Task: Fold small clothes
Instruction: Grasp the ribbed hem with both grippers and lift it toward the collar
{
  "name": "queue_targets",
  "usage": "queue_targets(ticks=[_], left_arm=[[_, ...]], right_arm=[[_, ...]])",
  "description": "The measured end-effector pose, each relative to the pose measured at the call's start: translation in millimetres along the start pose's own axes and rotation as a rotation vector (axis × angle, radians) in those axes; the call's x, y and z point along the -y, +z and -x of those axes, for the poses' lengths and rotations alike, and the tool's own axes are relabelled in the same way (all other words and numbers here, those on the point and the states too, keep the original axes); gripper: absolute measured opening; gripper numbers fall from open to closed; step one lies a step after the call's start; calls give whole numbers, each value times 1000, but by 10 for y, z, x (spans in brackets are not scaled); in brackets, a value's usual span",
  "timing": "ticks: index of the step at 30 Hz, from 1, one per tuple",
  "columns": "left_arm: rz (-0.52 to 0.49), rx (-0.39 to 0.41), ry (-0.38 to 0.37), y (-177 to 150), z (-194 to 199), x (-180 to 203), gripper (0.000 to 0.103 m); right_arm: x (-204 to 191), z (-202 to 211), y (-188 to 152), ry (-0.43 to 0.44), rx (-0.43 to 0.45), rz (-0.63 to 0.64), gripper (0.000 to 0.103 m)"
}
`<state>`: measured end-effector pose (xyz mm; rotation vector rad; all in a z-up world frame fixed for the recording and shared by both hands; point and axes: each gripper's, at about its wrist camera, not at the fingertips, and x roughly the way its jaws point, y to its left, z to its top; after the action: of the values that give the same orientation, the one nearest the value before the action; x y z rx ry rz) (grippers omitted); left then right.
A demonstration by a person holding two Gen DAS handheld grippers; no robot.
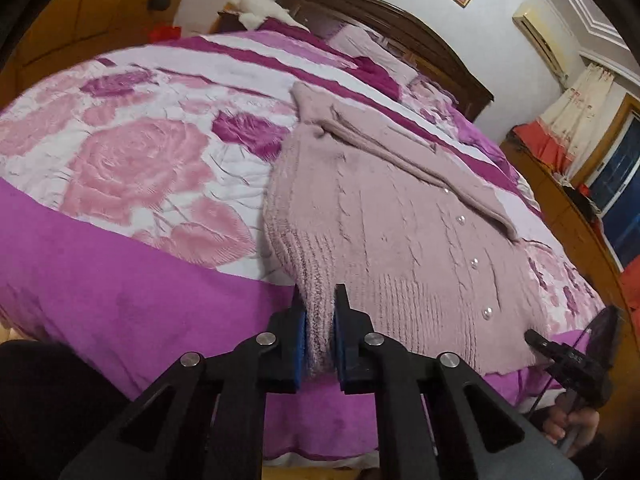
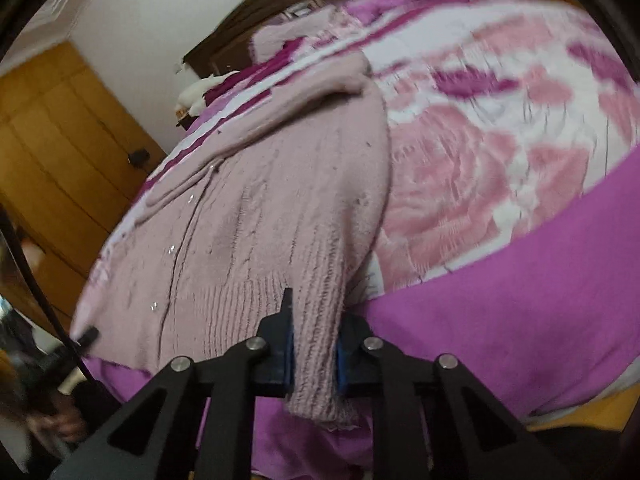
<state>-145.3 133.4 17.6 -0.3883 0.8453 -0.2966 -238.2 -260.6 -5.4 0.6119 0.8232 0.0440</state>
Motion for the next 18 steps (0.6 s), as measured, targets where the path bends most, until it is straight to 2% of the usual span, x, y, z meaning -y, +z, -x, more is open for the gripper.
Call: queue_targets(ticks=[4, 7, 9, 12, 14, 16, 18], left_arm=[[54, -69, 8, 36, -164, -74, 0], [185, -116, -70, 63, -225, -284, 0], [270, -137, -132, 69, -263, -428, 0], [302, -156, -168, 83, -287, -488, 0], [287, -158, -164, 96, -288, -462, 0], [239, -151, -138, 98, -267, -409, 0], [176, -135, -99, 101, -216, -316, 0]], right_arm=[[135, -94, 19, 90, -12, -101, 19], [347, -198, 22, 222, -20, -252, 20], [420, -259, 22, 262, -22, -306, 20], [310, -275, 12, 212, -4, -244, 20], [249, -295, 32, 186, 5, -209, 21], [218, -320, 52, 184, -6, -202, 20], [175, -296, 81, 149, -19, -180, 14]])
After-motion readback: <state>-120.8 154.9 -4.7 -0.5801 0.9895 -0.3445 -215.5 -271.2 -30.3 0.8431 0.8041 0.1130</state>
